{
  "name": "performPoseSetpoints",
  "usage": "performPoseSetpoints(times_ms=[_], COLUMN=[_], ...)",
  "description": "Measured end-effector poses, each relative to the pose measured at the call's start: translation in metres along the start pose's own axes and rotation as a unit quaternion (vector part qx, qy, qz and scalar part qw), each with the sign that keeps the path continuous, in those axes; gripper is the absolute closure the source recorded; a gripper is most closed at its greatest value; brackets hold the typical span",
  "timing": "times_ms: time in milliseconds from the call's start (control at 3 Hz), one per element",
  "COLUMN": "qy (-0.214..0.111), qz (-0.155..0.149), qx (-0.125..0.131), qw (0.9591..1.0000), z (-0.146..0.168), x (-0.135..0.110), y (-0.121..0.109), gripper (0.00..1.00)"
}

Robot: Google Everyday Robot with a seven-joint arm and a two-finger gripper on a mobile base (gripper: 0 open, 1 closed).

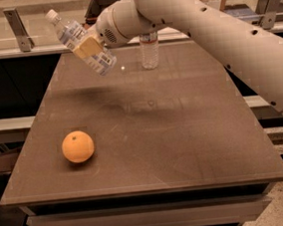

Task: Place blue plastic bottle upright

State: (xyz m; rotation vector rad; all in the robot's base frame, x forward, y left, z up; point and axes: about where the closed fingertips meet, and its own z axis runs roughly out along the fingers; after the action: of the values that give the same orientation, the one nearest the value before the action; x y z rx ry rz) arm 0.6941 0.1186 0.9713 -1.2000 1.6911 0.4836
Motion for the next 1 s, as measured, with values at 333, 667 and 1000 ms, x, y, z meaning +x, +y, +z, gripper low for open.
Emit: performPoseSetpoints(times_ms=[333, 667, 1000], qy=[-0.013, -0.039, -0.069], qz=[0.008, 0.010, 0.010], qx=[-0.005, 0.003, 0.016], qw=[0.9999, 0.9992, 0.9974], z=[0.004, 0.008, 0.012], x=[0.001, -0.003, -0.009], y=[0.011, 0.018, 0.018], gripper=[1.00, 1.00, 1.00])
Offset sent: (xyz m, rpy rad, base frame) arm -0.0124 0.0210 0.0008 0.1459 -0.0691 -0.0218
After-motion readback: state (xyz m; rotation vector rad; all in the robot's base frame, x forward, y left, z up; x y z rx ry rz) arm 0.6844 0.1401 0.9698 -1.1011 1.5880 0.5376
